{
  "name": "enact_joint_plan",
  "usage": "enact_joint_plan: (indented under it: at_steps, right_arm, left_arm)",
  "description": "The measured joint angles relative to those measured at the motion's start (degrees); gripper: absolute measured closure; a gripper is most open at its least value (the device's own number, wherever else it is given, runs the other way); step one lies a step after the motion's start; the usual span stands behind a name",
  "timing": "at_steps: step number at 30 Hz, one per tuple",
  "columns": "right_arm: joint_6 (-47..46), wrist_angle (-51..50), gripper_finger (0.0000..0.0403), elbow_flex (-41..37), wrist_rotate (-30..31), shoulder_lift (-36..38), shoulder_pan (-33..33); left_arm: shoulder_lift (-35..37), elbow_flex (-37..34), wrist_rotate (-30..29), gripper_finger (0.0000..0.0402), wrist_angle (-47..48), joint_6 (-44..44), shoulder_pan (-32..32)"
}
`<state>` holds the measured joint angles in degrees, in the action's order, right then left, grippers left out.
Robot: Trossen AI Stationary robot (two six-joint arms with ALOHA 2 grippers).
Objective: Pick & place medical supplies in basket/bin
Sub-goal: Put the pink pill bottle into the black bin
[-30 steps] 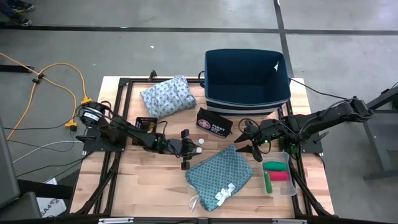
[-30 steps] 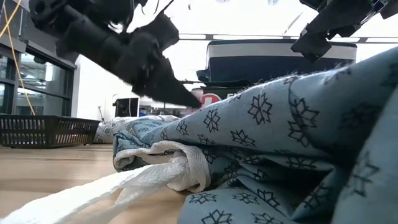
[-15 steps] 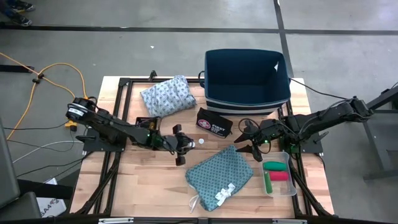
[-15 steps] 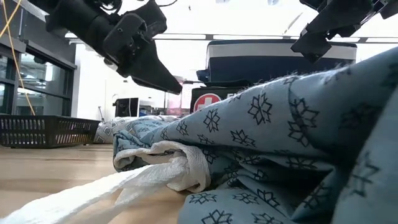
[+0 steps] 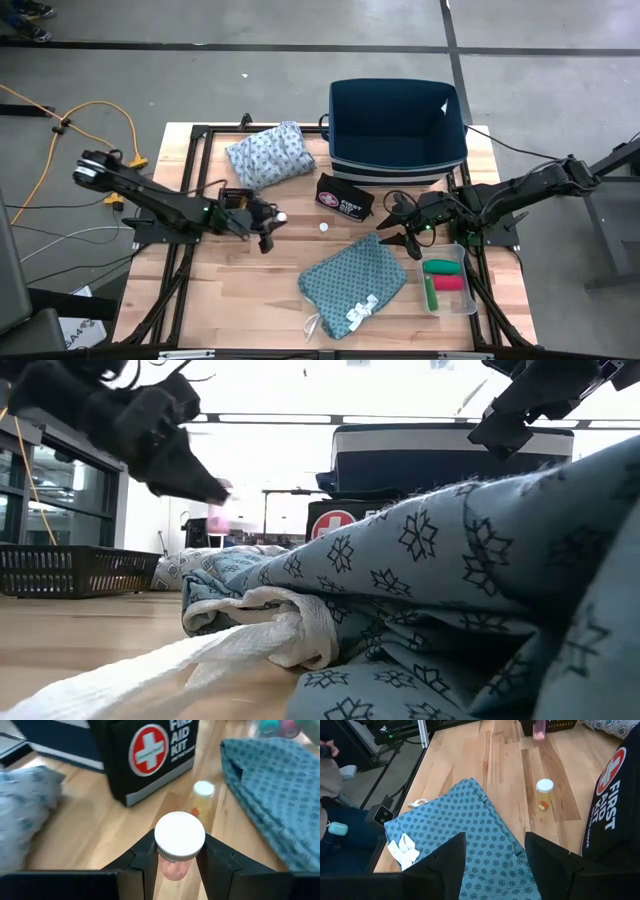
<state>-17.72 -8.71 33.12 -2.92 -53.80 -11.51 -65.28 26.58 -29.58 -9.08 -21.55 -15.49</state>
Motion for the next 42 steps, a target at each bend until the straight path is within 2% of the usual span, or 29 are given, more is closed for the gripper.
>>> enact_joint_plan:
  at_steps: [6, 12, 17, 21, 30, 42]
  right_arm:
    - [0.0, 0.0, 0.0211, 0.0, 0.0, 0.0, 0.0]
    - [0.0, 0.0, 0.0211, 0.0, 0.0, 0.0, 0.0]
    - [0.0, 0.0, 0.0211, 0.0, 0.0, 0.0, 0.0]
    - [0.0, 0.0, 0.0211, 0.0, 0.0, 0.0, 0.0]
    - [0.0, 0.0, 0.0211, 0.0, 0.0, 0.0, 0.0]
    - [0.0, 0.0, 0.0211, 0.0, 0.0, 0.0, 0.0]
  left_arm:
    - [10.5, -0.7, -5.0, 0.0288, 17.1, -7.0, -0.9]
    - [18.0, -0.7, -5.3, 0.0288, 30.2, -16.9, -0.9]
    - [21.3, -0.7, -4.7, 0.0288, 39.8, -27.8, -0.9]
    - [23.0, -0.7, -3.6, 0.0288, 42.5, -32.3, -0.9]
    - [27.6, -0.6, -2.2, 0.0288, 45.7, -34.5, -0.9]
    - [29.5, -0.6, 4.8, 0.0288, 57.5, -48.6, -0.9]
